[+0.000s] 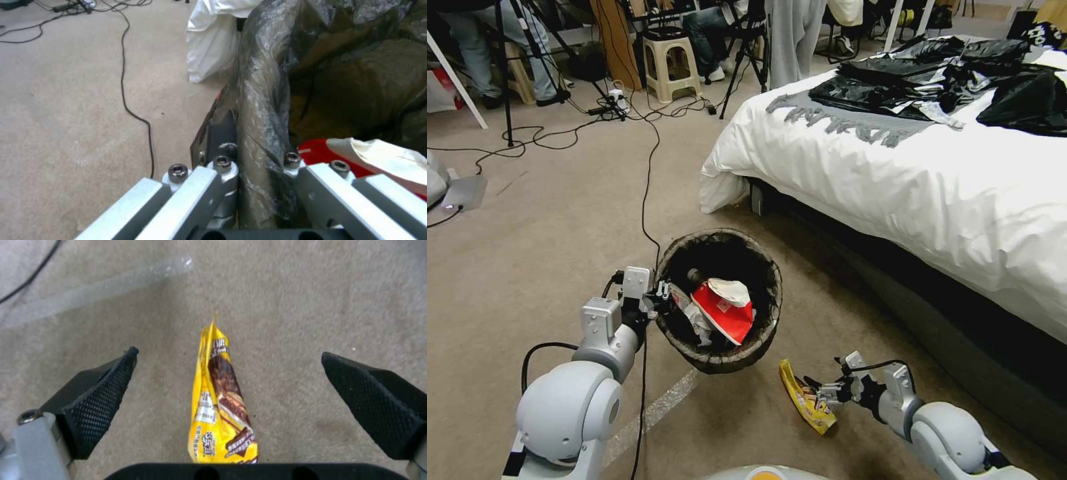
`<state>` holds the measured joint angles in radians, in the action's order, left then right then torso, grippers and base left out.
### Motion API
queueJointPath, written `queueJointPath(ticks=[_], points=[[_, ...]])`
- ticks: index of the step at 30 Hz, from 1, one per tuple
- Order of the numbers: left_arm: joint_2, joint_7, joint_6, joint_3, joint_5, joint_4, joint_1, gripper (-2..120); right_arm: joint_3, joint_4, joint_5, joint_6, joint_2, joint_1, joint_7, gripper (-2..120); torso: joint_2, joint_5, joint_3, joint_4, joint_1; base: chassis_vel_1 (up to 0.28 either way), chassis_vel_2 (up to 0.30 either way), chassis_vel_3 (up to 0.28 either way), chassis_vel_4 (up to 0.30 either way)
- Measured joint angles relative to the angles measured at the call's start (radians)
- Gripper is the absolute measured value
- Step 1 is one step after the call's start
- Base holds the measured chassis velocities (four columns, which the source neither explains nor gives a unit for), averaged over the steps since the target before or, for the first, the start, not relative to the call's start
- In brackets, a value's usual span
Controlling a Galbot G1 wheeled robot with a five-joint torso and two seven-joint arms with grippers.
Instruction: Pick up the trash bin, then pick up the garbage from the floor and place it into the trash bin.
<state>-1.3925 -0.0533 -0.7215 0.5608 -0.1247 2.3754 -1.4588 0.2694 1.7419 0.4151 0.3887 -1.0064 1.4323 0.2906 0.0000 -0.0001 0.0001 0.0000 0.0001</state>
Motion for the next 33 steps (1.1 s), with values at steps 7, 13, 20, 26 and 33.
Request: queueJointPath(ticks=[7, 13, 20, 26, 33], points=[[0.000, 0.000, 0.000, -0.003, -0.002, -0.008, 0.006, 2, -0.030, -0.059, -0.040, 0.001, -0.040, -0.022, -0.020, 100, 0.000, 0.0001, 0.000, 0.0000, 0.000, 0.000, 0.000, 0.000, 0.000], [0.000, 0.000, 0.000, -0.006, -0.005, -0.016, 0.012, 2, -0.050, -0.144, -0.104, -0.009, -0.089, -0.046, -0.042, 100, 0.000, 0.0000, 0.000, 0.0000, 0.000, 0.000, 0.000, 0.000, 0.000], [0.002, -0.001, 0.000, -0.008, -0.010, -0.021, 0.018, 2, -0.073, -0.191, -0.138, -0.014, -0.124, -0.060, -0.054, 100, 0.000, 0.0000, 0.000, 0.0000, 0.000, 0.000, 0.000, 0.000, 0.000], [0.002, -0.002, 0.000, -0.008, -0.014, -0.024, 0.021, 2, -0.085, -0.227, -0.163, -0.019, -0.154, -0.072, -0.057, 100, 0.000, 0.0001, 0.000, 0.0000, 0.000, 0.000, 0.000, 0.000, 0.000], [0.001, -0.004, 0.000, -0.008, -0.016, -0.027, 0.022, 2, -0.090, -0.248, -0.178, -0.022, -0.172, -0.081, -0.060, 100, 0.000, 0.0001, 0.000, 0.0000, 0.000, 0.000, 0.000, 0.000, 0.000]])
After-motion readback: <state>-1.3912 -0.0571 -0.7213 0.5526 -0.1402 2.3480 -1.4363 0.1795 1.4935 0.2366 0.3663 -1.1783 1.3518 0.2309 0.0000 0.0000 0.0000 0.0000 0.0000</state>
